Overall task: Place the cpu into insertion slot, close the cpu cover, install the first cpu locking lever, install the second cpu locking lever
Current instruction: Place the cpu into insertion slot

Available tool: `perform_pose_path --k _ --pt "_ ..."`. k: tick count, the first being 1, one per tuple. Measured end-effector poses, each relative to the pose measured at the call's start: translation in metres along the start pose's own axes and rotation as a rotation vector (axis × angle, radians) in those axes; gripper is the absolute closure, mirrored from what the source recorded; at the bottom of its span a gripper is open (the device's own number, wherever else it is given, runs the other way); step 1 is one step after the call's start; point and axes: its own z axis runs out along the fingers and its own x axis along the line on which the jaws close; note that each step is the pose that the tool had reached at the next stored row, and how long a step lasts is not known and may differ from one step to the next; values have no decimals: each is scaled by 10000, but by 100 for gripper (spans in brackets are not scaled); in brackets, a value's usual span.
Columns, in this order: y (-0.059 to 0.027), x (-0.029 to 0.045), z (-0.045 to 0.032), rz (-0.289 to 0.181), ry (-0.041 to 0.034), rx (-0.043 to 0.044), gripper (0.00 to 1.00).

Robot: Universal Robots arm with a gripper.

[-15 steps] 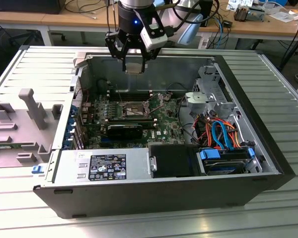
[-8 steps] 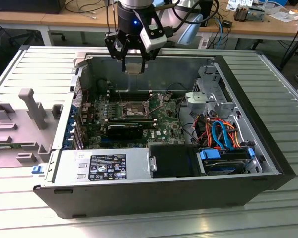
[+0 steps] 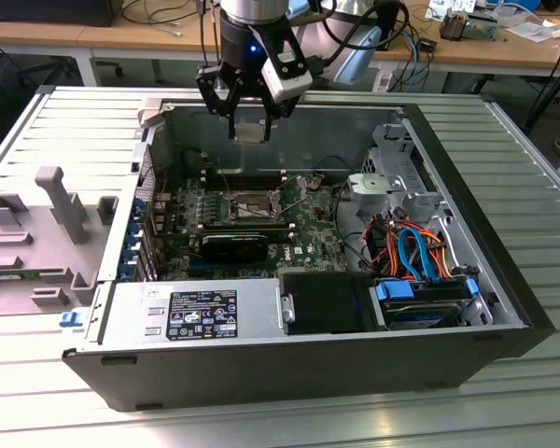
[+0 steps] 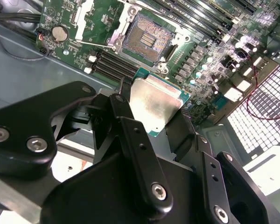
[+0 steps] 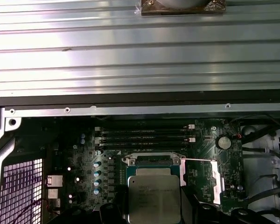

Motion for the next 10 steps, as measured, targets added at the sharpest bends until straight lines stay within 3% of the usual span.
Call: perform_pose_path --k 10 --pt "-4 0 20 0 0 0 45"
